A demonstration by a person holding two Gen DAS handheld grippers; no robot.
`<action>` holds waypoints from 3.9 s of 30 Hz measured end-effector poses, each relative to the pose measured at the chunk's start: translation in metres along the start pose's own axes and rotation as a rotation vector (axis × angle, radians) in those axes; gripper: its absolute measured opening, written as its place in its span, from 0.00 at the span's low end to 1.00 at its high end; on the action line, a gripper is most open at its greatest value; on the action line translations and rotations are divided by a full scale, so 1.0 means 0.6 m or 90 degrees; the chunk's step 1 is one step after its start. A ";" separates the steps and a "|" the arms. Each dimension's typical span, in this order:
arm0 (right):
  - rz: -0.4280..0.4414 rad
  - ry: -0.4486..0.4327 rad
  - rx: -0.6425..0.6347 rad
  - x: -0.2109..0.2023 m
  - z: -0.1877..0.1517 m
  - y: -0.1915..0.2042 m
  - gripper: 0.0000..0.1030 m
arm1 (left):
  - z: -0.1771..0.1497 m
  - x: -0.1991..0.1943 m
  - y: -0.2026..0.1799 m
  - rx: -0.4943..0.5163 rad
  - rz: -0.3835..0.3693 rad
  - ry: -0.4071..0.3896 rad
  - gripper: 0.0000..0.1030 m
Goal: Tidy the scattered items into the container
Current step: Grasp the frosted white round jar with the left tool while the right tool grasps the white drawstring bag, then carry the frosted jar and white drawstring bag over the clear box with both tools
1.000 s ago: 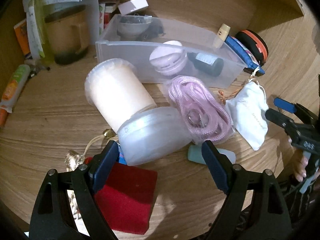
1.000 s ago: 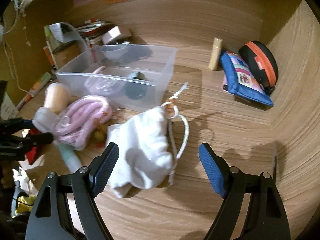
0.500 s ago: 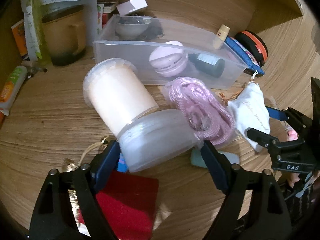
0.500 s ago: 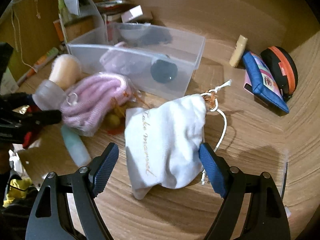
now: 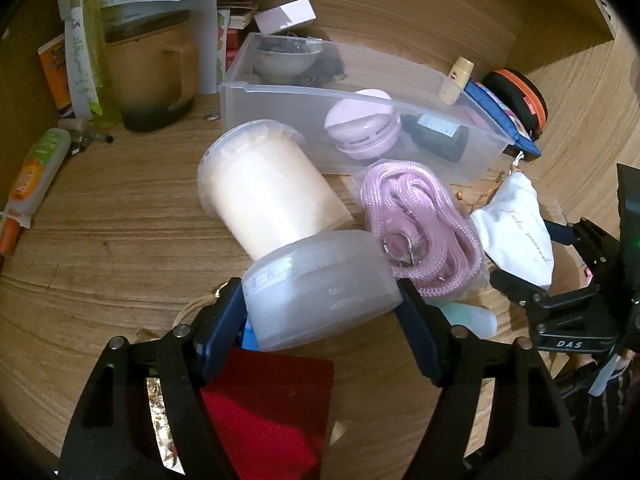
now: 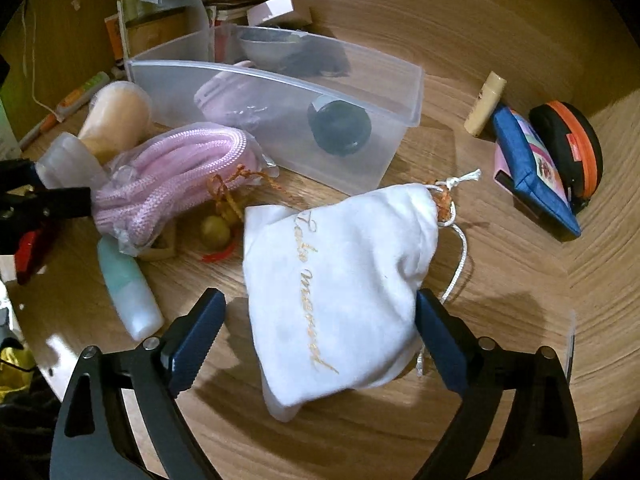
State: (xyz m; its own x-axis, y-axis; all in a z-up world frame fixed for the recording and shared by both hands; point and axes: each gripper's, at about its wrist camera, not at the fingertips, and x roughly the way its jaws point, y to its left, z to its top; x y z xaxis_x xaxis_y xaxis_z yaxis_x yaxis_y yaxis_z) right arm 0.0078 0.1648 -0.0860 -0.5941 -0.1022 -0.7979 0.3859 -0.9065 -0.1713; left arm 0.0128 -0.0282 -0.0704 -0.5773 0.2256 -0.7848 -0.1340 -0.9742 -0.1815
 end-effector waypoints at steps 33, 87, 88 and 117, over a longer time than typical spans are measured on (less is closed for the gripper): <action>0.108 -0.109 0.107 -0.079 0.031 -0.071 0.38 | 0.039 -0.068 -0.018 0.014 -0.012 -0.090 0.67; 0.154 -0.155 0.180 -0.037 0.176 -0.081 0.39 | 0.279 0.047 -0.012 0.014 -0.006 -0.042 0.67; 0.154 -0.154 0.180 -0.035 0.178 -0.081 0.39 | 0.282 0.057 -0.012 0.012 -0.008 -0.030 0.67; 0.121 -0.107 0.142 0.016 0.214 -0.075 0.39 | 0.306 0.138 -0.047 0.057 0.041 0.039 0.67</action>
State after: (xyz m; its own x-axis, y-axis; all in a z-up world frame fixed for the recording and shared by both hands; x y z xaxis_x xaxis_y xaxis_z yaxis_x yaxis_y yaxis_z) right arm -0.1061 0.1522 -0.0116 -0.6413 -0.3270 -0.6942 0.3477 -0.9303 0.1169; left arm -0.1793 0.0183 -0.0213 -0.5370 0.1599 -0.8283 -0.1717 -0.9820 -0.0783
